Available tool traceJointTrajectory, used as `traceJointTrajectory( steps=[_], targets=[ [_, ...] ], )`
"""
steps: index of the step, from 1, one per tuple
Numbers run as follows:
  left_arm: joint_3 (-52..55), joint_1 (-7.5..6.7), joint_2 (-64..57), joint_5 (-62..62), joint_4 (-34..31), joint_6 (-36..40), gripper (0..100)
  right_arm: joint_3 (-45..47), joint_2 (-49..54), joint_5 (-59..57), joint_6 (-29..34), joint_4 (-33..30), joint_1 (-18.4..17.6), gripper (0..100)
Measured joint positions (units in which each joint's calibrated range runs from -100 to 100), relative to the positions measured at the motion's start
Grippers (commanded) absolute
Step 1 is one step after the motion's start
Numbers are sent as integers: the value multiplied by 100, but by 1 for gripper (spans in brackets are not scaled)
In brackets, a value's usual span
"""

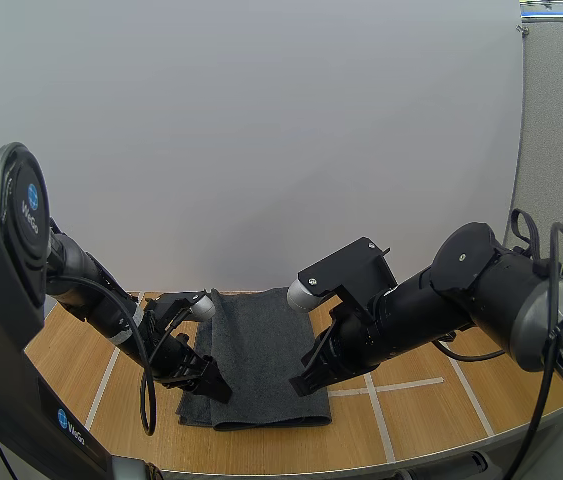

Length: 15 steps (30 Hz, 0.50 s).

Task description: Fold the towel

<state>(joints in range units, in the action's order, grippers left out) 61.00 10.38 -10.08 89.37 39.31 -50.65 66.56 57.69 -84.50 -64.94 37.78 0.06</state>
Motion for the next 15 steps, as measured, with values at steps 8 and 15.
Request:
traceJointTrajectory(
  steps=[8, 15],
  targets=[
    [-274, 0, 682, -232, -28, 0, 91, 0, -125, 80, -39, 0, 0, 0],
    [-457, 0, 1160, -52, 99, -15, 91, 0, -125, 80, -39, 0, 0, 0]
  ],
)
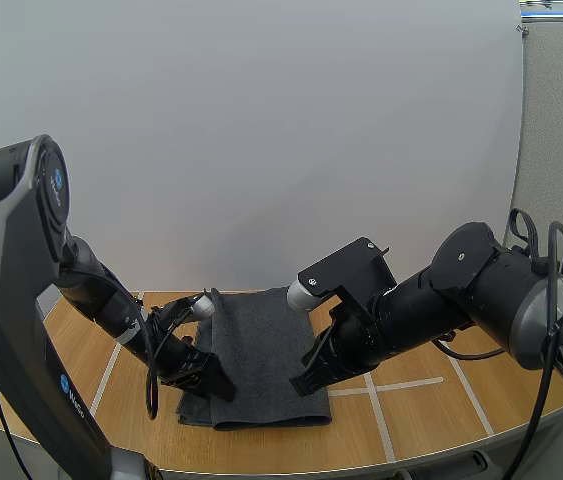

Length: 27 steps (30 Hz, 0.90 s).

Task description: Fold the towel

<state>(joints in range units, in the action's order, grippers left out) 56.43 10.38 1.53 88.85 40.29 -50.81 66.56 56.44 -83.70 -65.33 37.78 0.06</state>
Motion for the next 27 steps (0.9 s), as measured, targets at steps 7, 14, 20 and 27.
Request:
traceJointTrajectory(
  steps=[7, 14, 20, 27],
  targets=[
    [-47, 0, 288, 744, 323, -210, 91, 0, 0, -29, -43, 0, 0, 0],
    [-47, 0, 342, 7, 34, -135, 91, 0, 0, -68, -55, 0, 0, 0],
    [-61, 0, 342, -73, -20, -50, 91, 0, 0, -58, -55, 0, 0, 0],
    [-61, 0, 342, 62, 152, -157, 91, 0, 0, -58, -55, 0, 0, 0]
  ],
)
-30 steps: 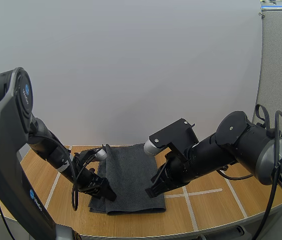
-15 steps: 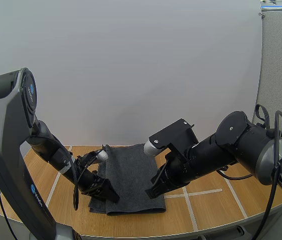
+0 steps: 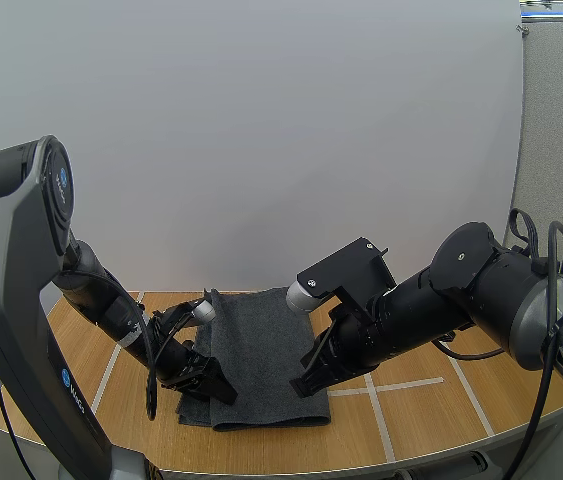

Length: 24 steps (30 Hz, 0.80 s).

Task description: Fold the towel

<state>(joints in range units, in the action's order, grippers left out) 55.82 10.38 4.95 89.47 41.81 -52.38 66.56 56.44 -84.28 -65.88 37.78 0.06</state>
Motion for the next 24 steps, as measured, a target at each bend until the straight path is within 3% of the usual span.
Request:
traceJointTrajectory(
  steps=[9, 10, 13, 17, 24],
  targets=[
    [0, 0, 0, 314, 181, -127, 89, 0, 0, -15, 0, 11, 0, 0],
    [0, 0, 0, 296, 181, -127, 84, 0, 0, -15, 0, 11, 0, 0],
    [0, 0, 0, 256, 181, -127, 54, 0, 0, -15, 0, 11, 0, 0],
    [0, 0, 0, 127, 181, -127, 2, 0, 0, -15, 0, 11, 0, 0],
    [0, 0, 0, 6, 190, -171, 0, 0, 0, -15, 0, 11, 0, 0]
  ],
)
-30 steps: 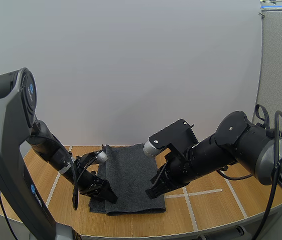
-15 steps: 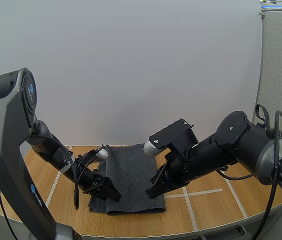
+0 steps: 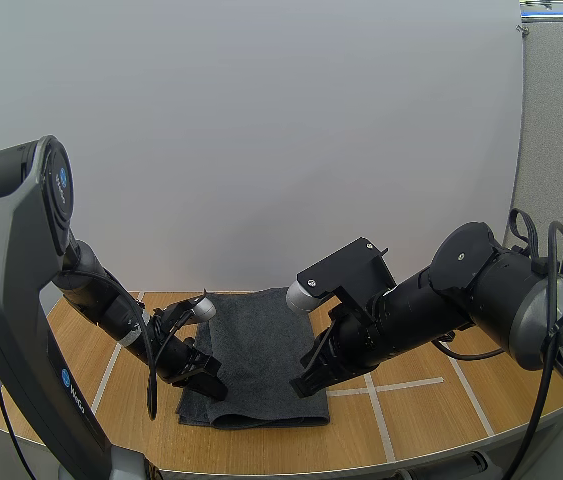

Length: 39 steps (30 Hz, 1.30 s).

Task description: Fold the towel

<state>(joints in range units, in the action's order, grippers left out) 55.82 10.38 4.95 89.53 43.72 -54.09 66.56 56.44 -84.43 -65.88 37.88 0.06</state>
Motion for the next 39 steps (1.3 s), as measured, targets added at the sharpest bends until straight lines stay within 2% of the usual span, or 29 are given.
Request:
traceJointTrajectory(
  steps=[12, 23, 30, 34, 39],
  targets=[
    [-107, 0, 0, 176, -111, 0, 0, 0, 0, 0, 0, 0, 0, 0],
    [-614, 0, 0, 738, -616, 309, 0, 0, 0, -95, 0, 0, 0, 0],
    [-848, 219, 0, 893, -822, 346, 0, 0, 0, -126, 0, 0, 0, 0],
    [-904, 430, 0, 893, -1054, 346, 0, 0, 0, -126, 0, 0, 0, 0],
    [-904, 466, 0, 893, -1091, 346, 0, 0, 0, -126, 0, 0, 0, 0]
  ],
)
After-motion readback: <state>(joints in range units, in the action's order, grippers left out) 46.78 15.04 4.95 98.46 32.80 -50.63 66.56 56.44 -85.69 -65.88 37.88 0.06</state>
